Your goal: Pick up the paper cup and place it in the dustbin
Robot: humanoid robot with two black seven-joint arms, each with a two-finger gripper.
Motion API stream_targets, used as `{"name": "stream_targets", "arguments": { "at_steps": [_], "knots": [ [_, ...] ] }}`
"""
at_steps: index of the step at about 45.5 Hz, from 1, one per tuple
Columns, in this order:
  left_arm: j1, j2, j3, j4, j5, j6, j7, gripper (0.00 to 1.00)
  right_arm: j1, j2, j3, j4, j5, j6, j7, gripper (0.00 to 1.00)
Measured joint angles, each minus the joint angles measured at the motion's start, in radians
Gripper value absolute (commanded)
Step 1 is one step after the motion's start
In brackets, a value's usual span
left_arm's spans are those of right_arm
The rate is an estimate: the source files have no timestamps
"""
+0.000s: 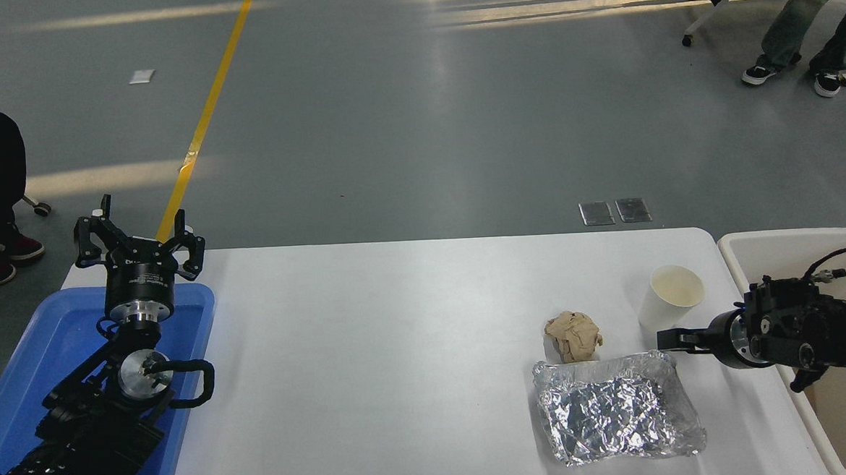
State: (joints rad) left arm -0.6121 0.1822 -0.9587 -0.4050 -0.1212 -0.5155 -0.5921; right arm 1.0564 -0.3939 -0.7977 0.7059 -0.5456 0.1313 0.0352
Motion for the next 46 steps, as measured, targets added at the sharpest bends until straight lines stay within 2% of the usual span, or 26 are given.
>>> {"name": "stream_targets", "arguments": {
  "at_steps": [24,36,46],
  "knots": [
    [-0.001,0.000,-0.001,0.000,-0.001,0.001,0.002,0.99,0.066,-0.024,0.019,0.059,0.005,0.022,0.001,1.00],
    [-0.002,0.000,0.000,0.000,-0.001,0.002,0.002,0.99,0.289,-0.218,-0.016,0.272,-0.039,0.158,0.002,1.00],
    [-0.001,0.000,0.000,0.000,-0.001,0.002,0.001,0.99,0.561,-0.413,-0.062,0.484,-0.141,0.370,0.002,1.00]
  ]
}}
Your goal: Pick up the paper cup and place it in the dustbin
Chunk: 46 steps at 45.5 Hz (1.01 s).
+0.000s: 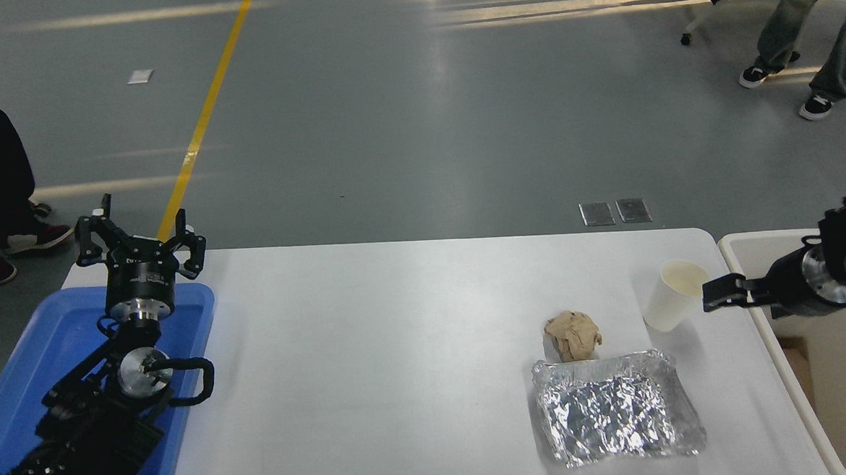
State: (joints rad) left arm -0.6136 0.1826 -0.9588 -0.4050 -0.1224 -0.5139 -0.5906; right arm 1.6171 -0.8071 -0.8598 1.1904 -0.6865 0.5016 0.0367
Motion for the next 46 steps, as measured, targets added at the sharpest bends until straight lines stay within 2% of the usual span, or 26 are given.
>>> {"name": "stream_targets", "arguments": {
  "at_steps": [6,12,19,26,34,46],
  "knots": [
    [0.000,0.000,0.000,0.000,0.000,0.000,0.000,0.99,0.198,-0.083,-0.012,0.118,-0.045,0.139,-0.002,1.00],
    [0.000,0.000,0.000,0.000,0.000,0.000,0.000,0.99,0.377,-0.104,-0.023,0.196,-0.064,0.204,-0.004,1.00],
    [0.000,0.000,0.000,0.000,0.001,-0.001,0.000,0.99,0.583,-0.052,-0.072,0.244,-0.068,0.246,-0.005,1.00],
    [0.000,0.000,0.000,0.000,0.001,-0.001,0.000,0.99,0.723,0.061,-0.134,0.261,-0.033,0.265,-0.005,1.00],
    [0.000,0.000,0.000,0.000,0.001,-0.001,0.000,0.99,0.792,0.174,-0.165,0.267,0.050,0.276,-0.007,1.00],
    [0.000,0.000,0.000,0.000,0.001,-0.001,0.000,0.99,0.814,0.249,-0.190,0.260,0.354,0.282,-0.009,1.00]
  ]
}}
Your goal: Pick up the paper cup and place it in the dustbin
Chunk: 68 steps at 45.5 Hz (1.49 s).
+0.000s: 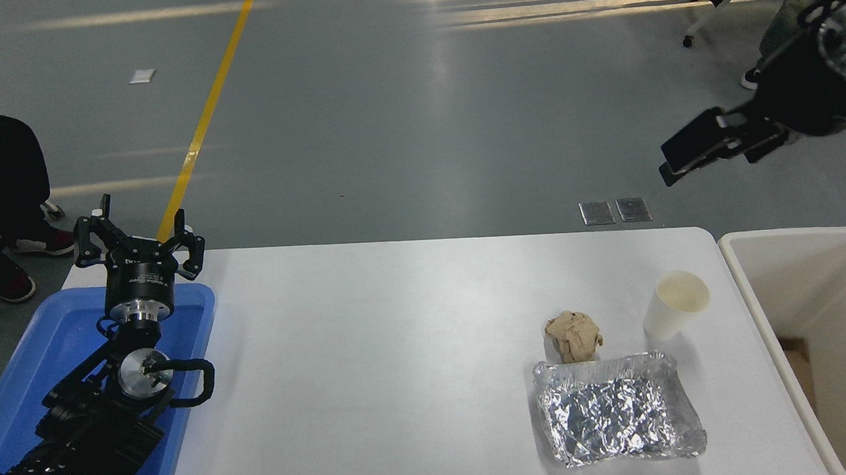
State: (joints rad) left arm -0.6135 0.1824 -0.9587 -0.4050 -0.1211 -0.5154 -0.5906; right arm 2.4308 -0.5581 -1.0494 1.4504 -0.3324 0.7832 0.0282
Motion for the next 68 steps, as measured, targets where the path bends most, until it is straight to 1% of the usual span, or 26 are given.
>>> {"name": "stream_targets", "arguments": {
  "at_steps": [5,11,22,24,25,29,31,35,45,50,61,68],
  "knots": [
    [0.000,0.000,0.000,0.000,0.000,0.000,0.000,0.99,-0.002,0.000,0.000,-0.002,0.118,0.001,-0.001,1.00],
    [0.000,0.000,0.000,0.000,0.000,0.000,0.000,0.99,-0.003,-0.004,-0.002,-0.002,0.206,0.002,-0.001,1.00],
    [0.000,0.000,0.000,0.000,0.000,0.000,0.000,0.99,0.009,-0.016,-0.028,0.000,0.317,0.002,0.003,1.00],
    [0.000,0.000,0.000,0.000,0.000,0.000,0.000,0.99,0.011,-0.020,-0.032,0.000,0.342,0.002,0.003,0.95],
    [0.000,0.000,0.000,0.000,0.000,0.000,0.000,0.99,0.013,-0.022,-0.035,0.001,0.360,0.002,0.003,0.95],
    [0.000,0.000,0.000,0.000,0.000,0.000,0.000,0.99,0.024,-0.028,-0.049,0.007,0.389,0.002,0.004,0.95],
    [0.000,0.000,0.000,0.000,0.000,0.000,0.000,0.99,0.030,-0.030,-0.060,0.014,0.385,0.002,0.004,0.97],
    [0.000,0.000,0.000,0.000,0.000,0.000,0.000,0.99,0.037,-0.034,-0.072,0.037,0.320,0.002,0.003,0.99],
    [0.001,0.000,0.000,0.000,-0.001,0.000,0.000,0.99,-0.005,-0.027,-0.088,0.097,0.025,0.002,0.004,1.00],
    [0.001,0.000,0.000,0.000,-0.001,0.000,0.000,0.99,-0.040,-0.011,-0.088,0.108,-0.082,0.002,0.004,1.00],
    [0.000,0.000,0.000,0.000,0.000,0.000,0.000,0.99,-0.148,0.005,-0.075,0.063,-0.213,0.002,0.000,1.00],
    [0.000,0.000,0.000,0.000,0.000,0.000,0.000,0.99,-0.238,0.024,-0.072,-0.010,-0.252,0.000,-0.002,1.00]
  ]
}}
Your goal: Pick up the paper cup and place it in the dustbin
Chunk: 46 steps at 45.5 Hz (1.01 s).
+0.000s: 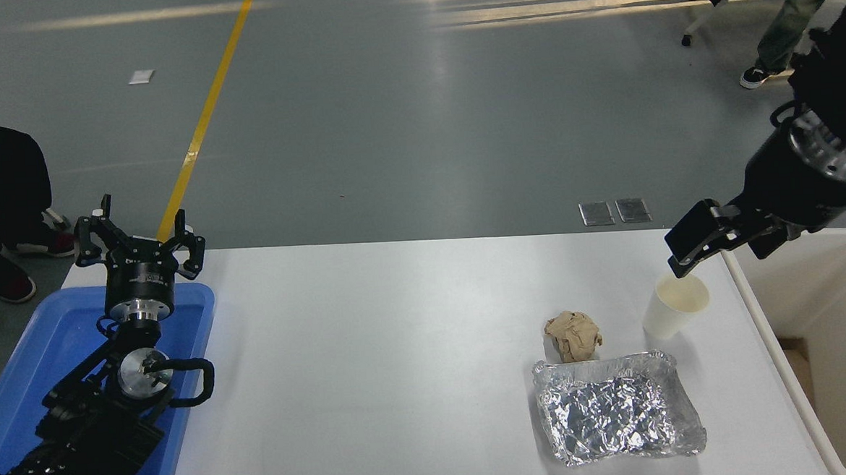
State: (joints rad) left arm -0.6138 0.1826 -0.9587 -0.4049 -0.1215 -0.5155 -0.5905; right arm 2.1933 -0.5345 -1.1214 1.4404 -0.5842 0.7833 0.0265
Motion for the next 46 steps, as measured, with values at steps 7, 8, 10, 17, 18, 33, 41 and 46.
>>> {"name": "stream_targets", "arguments": {
  "at_steps": [7,8,10,17,18,33,41,46],
  "knots": [
    [0.000,0.000,0.000,0.000,-0.001,0.000,0.000,0.99,-0.133,0.032,0.003,-0.108,-0.015,-0.058,-0.001,1.00],
    [0.000,0.000,0.000,0.000,-0.001,0.000,0.000,0.99,-0.151,0.034,0.004,-0.123,-0.016,-0.068,-0.002,1.00],
    [0.000,0.000,0.000,0.000,-0.001,0.000,0.000,0.99,-0.197,0.041,0.010,-0.159,-0.019,-0.095,-0.002,1.00],
    [0.000,0.000,0.000,0.000,-0.001,0.000,0.000,0.99,-0.350,0.050,0.069,-0.265,-0.022,-0.181,-0.002,0.99],
    [0.000,0.000,0.000,0.000,-0.001,0.000,0.000,0.99,-0.369,0.050,0.080,-0.277,-0.023,-0.193,-0.002,0.99],
    [0.000,0.000,0.000,0.000,-0.001,0.000,0.000,0.99,-0.618,0.012,0.239,-0.402,0.014,-0.405,-0.002,0.99],
    [0.000,0.000,0.000,0.000,-0.001,0.000,0.000,0.99,-0.693,0.002,0.272,-0.441,0.022,-0.460,-0.001,0.99],
    [0.000,0.000,0.000,0.000,-0.001,0.000,0.000,0.99,-0.732,-0.002,0.281,-0.463,0.022,-0.477,0.000,1.00]
  ]
}}
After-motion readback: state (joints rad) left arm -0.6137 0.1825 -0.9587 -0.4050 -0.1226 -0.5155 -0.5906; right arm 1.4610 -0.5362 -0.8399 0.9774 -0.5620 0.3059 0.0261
